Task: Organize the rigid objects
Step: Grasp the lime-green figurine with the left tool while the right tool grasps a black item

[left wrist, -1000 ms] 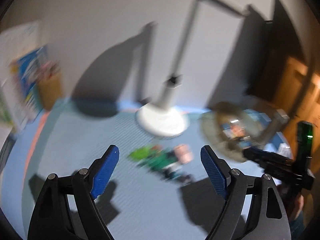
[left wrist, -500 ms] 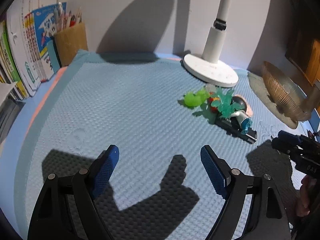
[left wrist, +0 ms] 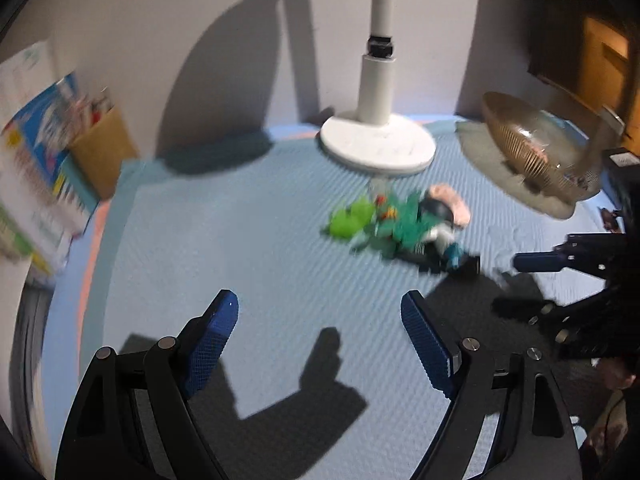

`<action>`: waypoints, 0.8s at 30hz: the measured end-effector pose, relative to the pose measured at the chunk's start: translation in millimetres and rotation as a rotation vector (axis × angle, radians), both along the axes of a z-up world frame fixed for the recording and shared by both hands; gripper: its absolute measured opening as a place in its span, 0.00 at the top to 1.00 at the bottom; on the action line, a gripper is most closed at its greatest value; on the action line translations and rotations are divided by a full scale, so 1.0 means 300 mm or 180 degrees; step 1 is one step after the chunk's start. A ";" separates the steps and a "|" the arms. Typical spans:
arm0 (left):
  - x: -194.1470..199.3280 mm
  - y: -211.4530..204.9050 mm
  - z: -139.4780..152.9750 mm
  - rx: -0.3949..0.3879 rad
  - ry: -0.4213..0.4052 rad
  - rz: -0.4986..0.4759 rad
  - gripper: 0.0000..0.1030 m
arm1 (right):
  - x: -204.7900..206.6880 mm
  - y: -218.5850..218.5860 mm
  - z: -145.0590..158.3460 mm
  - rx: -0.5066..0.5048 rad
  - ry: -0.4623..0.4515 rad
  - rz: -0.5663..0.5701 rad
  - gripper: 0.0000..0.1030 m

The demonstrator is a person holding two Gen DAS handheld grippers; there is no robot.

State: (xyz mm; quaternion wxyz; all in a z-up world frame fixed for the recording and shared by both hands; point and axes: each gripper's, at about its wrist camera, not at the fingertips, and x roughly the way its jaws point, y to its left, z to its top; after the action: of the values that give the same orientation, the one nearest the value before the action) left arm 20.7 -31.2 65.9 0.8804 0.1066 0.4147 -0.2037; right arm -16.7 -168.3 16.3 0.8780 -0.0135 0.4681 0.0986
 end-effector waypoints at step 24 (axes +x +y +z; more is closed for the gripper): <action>0.207 -0.194 -0.155 0.0175 0.0209 -0.0631 0.75 | 0.031 0.077 -0.052 -0.0312 -0.0300 0.0015 0.76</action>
State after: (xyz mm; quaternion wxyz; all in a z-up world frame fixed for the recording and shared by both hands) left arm 82.7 -89.5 19.4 0.8387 0.1645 0.4361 -0.2817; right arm -7.3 -145.1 0.6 0.8972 -0.0622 0.4305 0.0768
